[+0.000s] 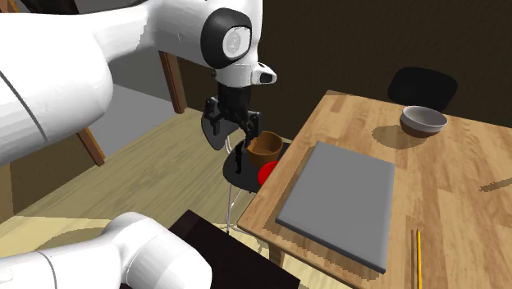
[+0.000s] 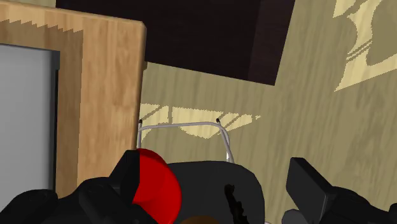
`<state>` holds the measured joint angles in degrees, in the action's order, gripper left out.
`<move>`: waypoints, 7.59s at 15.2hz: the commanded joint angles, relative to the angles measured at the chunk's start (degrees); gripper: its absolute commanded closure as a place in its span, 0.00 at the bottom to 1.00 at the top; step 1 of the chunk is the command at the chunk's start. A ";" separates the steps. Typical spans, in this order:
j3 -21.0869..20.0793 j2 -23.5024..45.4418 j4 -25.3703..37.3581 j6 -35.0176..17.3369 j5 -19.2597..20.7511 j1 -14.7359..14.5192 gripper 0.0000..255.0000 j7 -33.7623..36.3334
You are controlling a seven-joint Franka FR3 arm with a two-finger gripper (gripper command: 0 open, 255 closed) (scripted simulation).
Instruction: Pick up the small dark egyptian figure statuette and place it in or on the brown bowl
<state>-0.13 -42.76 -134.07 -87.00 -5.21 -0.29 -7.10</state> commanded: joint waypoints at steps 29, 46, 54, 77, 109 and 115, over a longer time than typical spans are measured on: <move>-15.44 45.63 -1.82 -58.07 6.00 -3.63 0.00 16.18; -14.80 51.14 -2.01 -63.54 8.84 -4.06 1.00 18.20; -14.80 51.14 -2.01 -63.55 8.85 -4.06 1.00 18.20; -15.33 38.51 3.57 -45.81 3.23 -3.62 1.00 14.26; -11.76 59.89 34.62 -35.53 8.03 -0.87 1.00 9.86; -11.59 61.52 32.17 -39.59 8.47 -0.97 1.00 10.10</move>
<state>-11.72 18.35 -101.79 -126.04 3.13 -1.13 2.79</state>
